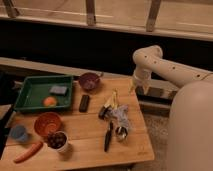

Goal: Place towel in red bowl

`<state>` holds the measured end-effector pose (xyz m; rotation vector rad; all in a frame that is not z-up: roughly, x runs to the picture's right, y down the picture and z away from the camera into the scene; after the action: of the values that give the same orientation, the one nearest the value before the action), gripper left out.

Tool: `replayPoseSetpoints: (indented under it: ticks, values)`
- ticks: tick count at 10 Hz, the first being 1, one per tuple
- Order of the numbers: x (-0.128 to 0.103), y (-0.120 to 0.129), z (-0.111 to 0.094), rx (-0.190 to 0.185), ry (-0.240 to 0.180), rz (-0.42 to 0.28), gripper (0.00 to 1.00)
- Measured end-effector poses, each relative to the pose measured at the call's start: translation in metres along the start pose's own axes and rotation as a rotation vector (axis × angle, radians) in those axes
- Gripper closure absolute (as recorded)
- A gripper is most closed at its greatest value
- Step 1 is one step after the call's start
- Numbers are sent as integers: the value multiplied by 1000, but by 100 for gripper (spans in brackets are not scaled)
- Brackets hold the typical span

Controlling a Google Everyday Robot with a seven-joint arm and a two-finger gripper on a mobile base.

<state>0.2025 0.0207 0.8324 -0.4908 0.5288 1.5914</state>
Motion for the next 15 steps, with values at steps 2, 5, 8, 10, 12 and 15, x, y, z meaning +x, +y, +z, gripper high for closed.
replayPoseSetpoints:
  ticks: [2, 5, 8, 10, 12, 15]
  values:
    - [17, 20, 23, -1, 32, -53, 39]
    - [37, 40, 42, 5, 76, -114, 39]
    - [60, 55, 58, 9, 119, -174, 39]
    - [72, 59, 72, 5, 158, -193, 39]
    - [81, 63, 91, -8, 211, -195, 39]
    - [88, 66, 109, -2, 275, -201, 46]
